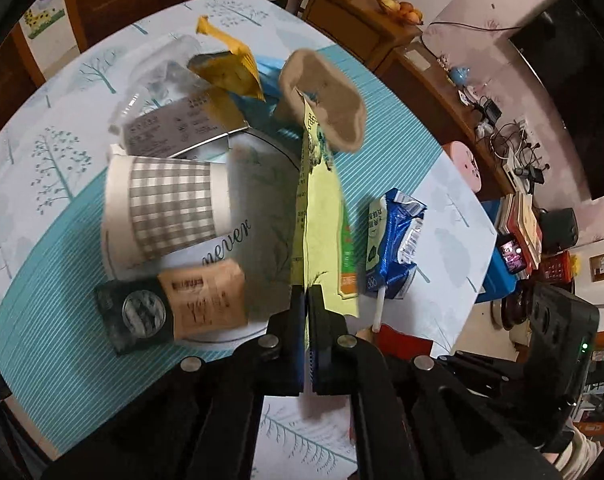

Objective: Collect trash
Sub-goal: 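Carry the red cup and yellow-green bag with both grippers over the trash bin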

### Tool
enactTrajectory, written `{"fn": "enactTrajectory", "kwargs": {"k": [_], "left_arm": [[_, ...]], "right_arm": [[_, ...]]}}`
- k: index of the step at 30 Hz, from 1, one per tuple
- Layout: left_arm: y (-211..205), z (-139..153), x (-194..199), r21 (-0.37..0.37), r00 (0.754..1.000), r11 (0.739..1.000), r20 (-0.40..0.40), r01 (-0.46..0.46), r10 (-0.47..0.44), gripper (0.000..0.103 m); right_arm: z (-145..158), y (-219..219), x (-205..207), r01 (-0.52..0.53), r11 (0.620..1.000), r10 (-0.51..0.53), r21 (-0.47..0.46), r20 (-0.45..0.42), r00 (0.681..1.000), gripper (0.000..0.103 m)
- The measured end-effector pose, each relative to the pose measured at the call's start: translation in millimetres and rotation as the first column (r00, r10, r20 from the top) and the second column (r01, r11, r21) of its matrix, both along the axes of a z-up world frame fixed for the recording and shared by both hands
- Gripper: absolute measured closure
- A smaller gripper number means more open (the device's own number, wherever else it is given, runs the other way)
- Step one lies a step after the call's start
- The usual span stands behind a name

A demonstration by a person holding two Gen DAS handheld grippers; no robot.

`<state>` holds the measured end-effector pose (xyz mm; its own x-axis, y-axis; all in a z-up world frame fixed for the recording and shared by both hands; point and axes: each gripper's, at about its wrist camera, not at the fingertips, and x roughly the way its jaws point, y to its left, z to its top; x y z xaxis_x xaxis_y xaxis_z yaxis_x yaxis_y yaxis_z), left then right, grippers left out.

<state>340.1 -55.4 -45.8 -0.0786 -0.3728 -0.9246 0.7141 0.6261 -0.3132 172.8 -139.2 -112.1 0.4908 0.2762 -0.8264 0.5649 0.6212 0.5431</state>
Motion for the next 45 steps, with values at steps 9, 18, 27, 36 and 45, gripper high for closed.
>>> {"fn": "enactTrajectory", "kwargs": {"k": [9, 18, 27, 36, 45], "left_arm": [[24, 35, -20, -0.019, 0.999, 1.0, 0.041, 0.004, -0.003, 0.103], [50, 69, -71, -0.019, 0.997, 1.0, 0.077, -0.005, 0.006, 0.103], [69, 99, -143, -0.034, 0.991, 0.996, 0.098, -0.083, 0.086, 0.103], [46, 104, -241, -0.059, 0.989, 0.991, 0.076, -0.121, 0.125, 0.103], [14, 77, -317, -0.023, 0.992, 0.992, 0.022, -0.127, 0.127, 0.103]], "right_arm": [[7, -7, -3, -0.027, 0.999, 0.027, -0.02, 0.016, 1.0, 0.089], [22, -9, -15, -0.129, 0.992, 0.13, -0.008, 0.071, 0.989, 0.089], [38, 0, -46, -0.276, 0.961, 0.277, -0.028, 0.117, 0.954, 0.089], [46, -22, -123, -0.356, 0.934, 0.359, -0.042, 0.124, 0.925, 0.089], [22, -58, -205, -0.366, 0.93, 0.367, -0.027, 0.055, 0.928, 0.089]]}}
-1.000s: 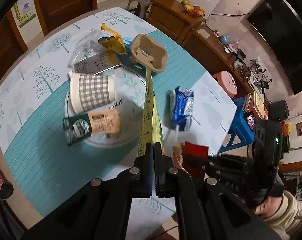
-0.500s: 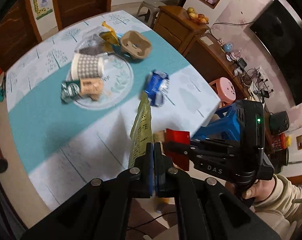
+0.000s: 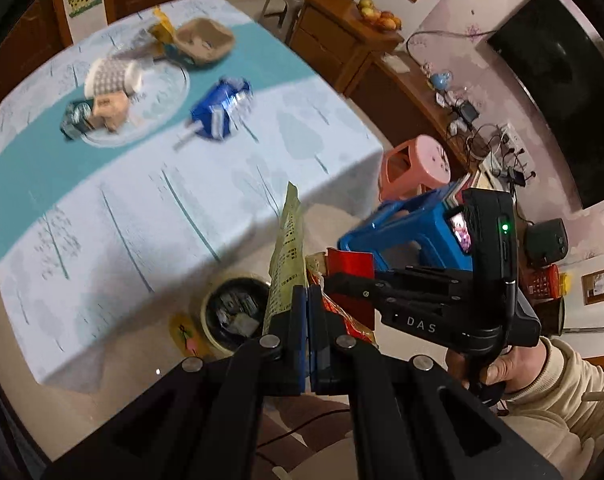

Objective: Collect trash
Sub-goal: 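Carry the red cup and yellow-green bag with both grippers over the trash bin, then open both grippers to drop the cup and bag into the bin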

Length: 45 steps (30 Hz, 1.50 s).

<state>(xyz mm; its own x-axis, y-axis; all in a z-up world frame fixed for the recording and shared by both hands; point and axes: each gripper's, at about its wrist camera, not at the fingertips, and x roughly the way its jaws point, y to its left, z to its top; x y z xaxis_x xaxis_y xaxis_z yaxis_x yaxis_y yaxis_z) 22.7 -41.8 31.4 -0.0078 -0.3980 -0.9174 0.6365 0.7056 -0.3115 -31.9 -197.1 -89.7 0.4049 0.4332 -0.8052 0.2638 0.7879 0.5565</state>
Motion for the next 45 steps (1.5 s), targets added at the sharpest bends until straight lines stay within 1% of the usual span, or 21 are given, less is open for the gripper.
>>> {"fn": "enactTrajectory", "kwargs": {"k": [2, 6, 10, 13, 17, 21, 25, 26, 27, 29, 30, 31, 32, 33, 34, 35, 36, 38, 40, 43, 45], "left_arm": [[-5, -12, -10, 0.022, 1.0, 1.0, -0.019, 0.003, -0.002, 0.103], [-12, -48, -29, 0.084, 0.999, 0.996, -0.053, 0.013, -0.009, 0.103], [-15, -88, -42, 0.137, 0.997, 0.99, -0.075, 0.028, -0.017, 0.103], [-16, -124, -50, 0.178, 0.995, 0.983, -0.097, 0.038, -0.021, 0.103], [-13, -176, -58, 0.223, 0.994, 0.974, -0.111, 0.05, -0.026, 0.103], [-10, -236, -58, 0.253, 0.992, 0.966, -0.126, 0.051, -0.019, 0.103], [-8, -297, -54, 0.272, 0.994, 0.961, -0.112, 0.05, -0.02, 0.103], [-8, -314, -52, 0.279, 0.995, 0.959, -0.098, 0.049, -0.023, 0.103], [-8, -324, -52, 0.28, 0.995, 0.959, -0.093, 0.05, -0.024, 0.103], [-9, -348, -48, 0.29, 0.997, 0.956, -0.077, 0.051, -0.029, 0.099], [-9, -360, -47, 0.298, 0.997, 0.953, -0.068, 0.049, -0.03, 0.094], [-9, -370, -45, 0.303, 0.998, 0.952, -0.064, 0.047, -0.029, 0.085], [-9, -377, -43, 0.303, 0.998, 0.952, -0.062, 0.044, -0.027, 0.08], [-8, -385, -42, 0.304, 0.998, 0.952, -0.054, 0.038, -0.023, 0.069], [-7, -391, -41, 0.31, 0.999, 0.95, -0.047, 0.031, -0.018, 0.054], [-5, -398, -40, 0.317, 0.999, 0.948, -0.034, 0.019, -0.009, 0.049], [-5, -400, -40, 0.318, 1.0, 0.948, -0.026, 0.01, -0.002, 0.046], [0, -407, -41, 0.322, 1.0, 0.947, -0.022, -0.003, 0.011, 0.046], [6, -412, -40, 0.33, 1.0, 0.944, -0.025, -0.009, 0.018, 0.046], [15, -410, -41, 0.341, 1.0, 0.94, -0.007, -0.02, 0.023, 0.046], [20, -402, -42, 0.34, 0.999, 0.94, 0.006, -0.035, 0.035, 0.046]], "right_arm": [[-17, -5, -16, 0.001, 1.0, -0.001, 0.002, -0.037, 0.999, 0.089], [-50, -7, -37, 0.006, 1.0, -0.005, 0.013, -0.094, 0.996, 0.089], [-89, -3, -55, 0.019, 0.999, -0.014, 0.027, -0.145, 0.989, 0.089], [-119, 5, -60, 0.022, 0.999, -0.017, 0.028, -0.182, 0.983, 0.089], [-158, 15, -62, 0.033, 0.999, -0.027, 0.024, -0.213, 0.977, 0.089], [-201, 23, -61, 0.047, 0.999, -0.047, -0.007, -0.229, 0.972, 0.089], [-261, 31, -58, 0.06, 0.998, -0.066, -0.032, -0.248, 0.967, 0.089], [-270, 32, -56, 0.062, 0.997, -0.07, -0.039, -0.249, 0.966, 0.089], [-281, 34, -55, 0.065, 0.997, -0.075, -0.05, -0.249, 0.966, 0.089], [-304, 36, -53, 0.073, 0.996, -0.086, -0.06, -0.244, 0.966, 0.087], [-315, 37, -52, 0.076, 0.995, -0.089, -0.062, -0.244, 0.966, 0.083], [-325, 37, -51, 0.085, 0.994, -0.099, -0.069, -0.247, 0.964, 0.08], [-332, 37, -51, 0.095, 0.993, -0.109, -0.068, -0.247, 0.963, 0.077], [-342, 37, -50, 0.106, 0.992, -0.118, -0.062, -0.247, 0.962, 0.073], [-347, 38, -49, 0.108, 0.992, -0.119, -0.059, -0.249, 0.961, 0.071], [-353, 39, -47, 0.107, 0.992, -0.119, -0.062, -0.248, 0.961, 0.069], [-354, 40, -46, 0.104, 0.992, -0.118, -0.069, -0.248, 0.962, 0.066], [-358, 43, -43, 0.09, 0.992, -0.109, -0.088, -0.247, 0.963, 0.062], [-357, 44, -42, 0.09, 0.991, -0.112, -0.103, -0.234, 0.966, 0.062], [-350, 45, -41, 0.097, 0.988, -0.121, -0.121, -0.214, 0.969, 0.06], [-343, 46, -40, 0.095, 0.986, -0.122, -0.135, -0.203, 0.972, 0.053]]}}
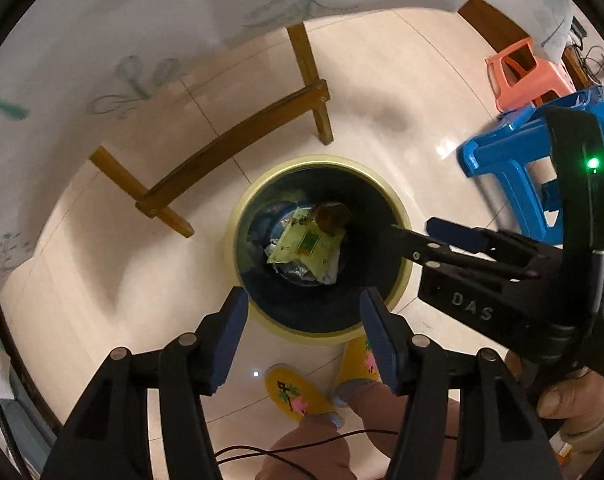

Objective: Collect trash
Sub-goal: 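Open both grippers to drop the cup and bag into the bin, then move both tools back over the table toward the remaining trash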

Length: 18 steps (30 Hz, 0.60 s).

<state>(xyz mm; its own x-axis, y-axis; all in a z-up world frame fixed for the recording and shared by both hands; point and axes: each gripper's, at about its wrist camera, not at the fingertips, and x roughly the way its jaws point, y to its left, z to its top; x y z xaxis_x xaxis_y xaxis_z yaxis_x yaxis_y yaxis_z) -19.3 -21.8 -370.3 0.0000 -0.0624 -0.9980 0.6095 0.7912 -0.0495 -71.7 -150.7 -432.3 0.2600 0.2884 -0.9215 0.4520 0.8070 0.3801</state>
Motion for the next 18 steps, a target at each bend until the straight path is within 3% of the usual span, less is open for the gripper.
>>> {"fn": "enactTrajectory", "kwargs": {"k": [7, 18], "left_arm": [[19, 46, 1, -0.023, 0.998, 0.998, 0.015, -0.052, 0.053, 0.046], [35, 164, 2, -0.063, 0.994, 0.995, 0.068, -0.076, 0.081, 0.046]], "right_arm": [[41, 4, 2, 0.005, 0.999, -0.005, -0.032, 0.002, 1.0, 0.049], [144, 12, 0, -0.017, 0.999, 0.019, -0.051, 0.044, 0.999, 0.048]]}}
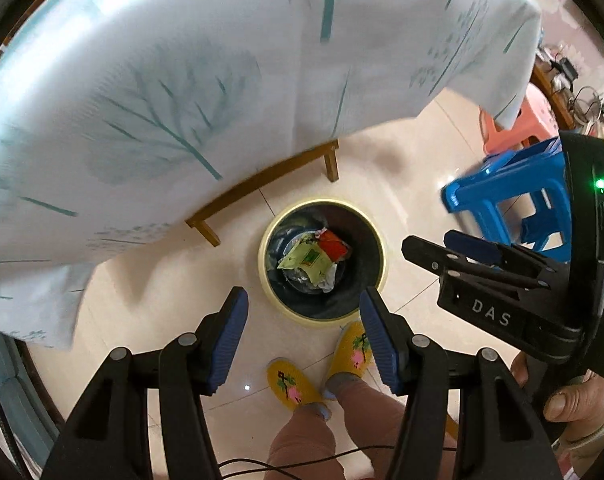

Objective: Collect trash
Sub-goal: 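Move both tools back over the table toward the remaining trash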

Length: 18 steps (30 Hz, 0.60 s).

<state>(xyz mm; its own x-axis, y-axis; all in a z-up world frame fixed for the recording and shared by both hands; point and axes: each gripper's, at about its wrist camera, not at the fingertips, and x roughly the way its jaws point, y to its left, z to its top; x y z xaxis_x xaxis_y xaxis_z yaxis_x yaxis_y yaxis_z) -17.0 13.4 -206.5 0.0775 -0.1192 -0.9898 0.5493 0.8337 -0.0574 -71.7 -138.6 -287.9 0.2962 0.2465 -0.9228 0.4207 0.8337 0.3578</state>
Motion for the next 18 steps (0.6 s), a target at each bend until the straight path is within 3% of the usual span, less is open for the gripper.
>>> {"fn": "enactTrajectory", "kwargs": {"k": [5, 18], "left_arm": [[9, 53, 3, -0.035, 1.0, 0.999, 0.019, -0.018, 0.019, 0.046], [33, 157, 14, -0.143, 0.989, 0.987, 0.117, -0.078, 0.095, 0.046]], "right_arm": [[50, 2, 0, -0.015, 1.0, 0.016, -0.011, 0.022, 1.0, 0.048], [162, 6, -1, -0.101, 0.993, 0.107, -0.056, 0.127, 0.986, 0.048]]}}
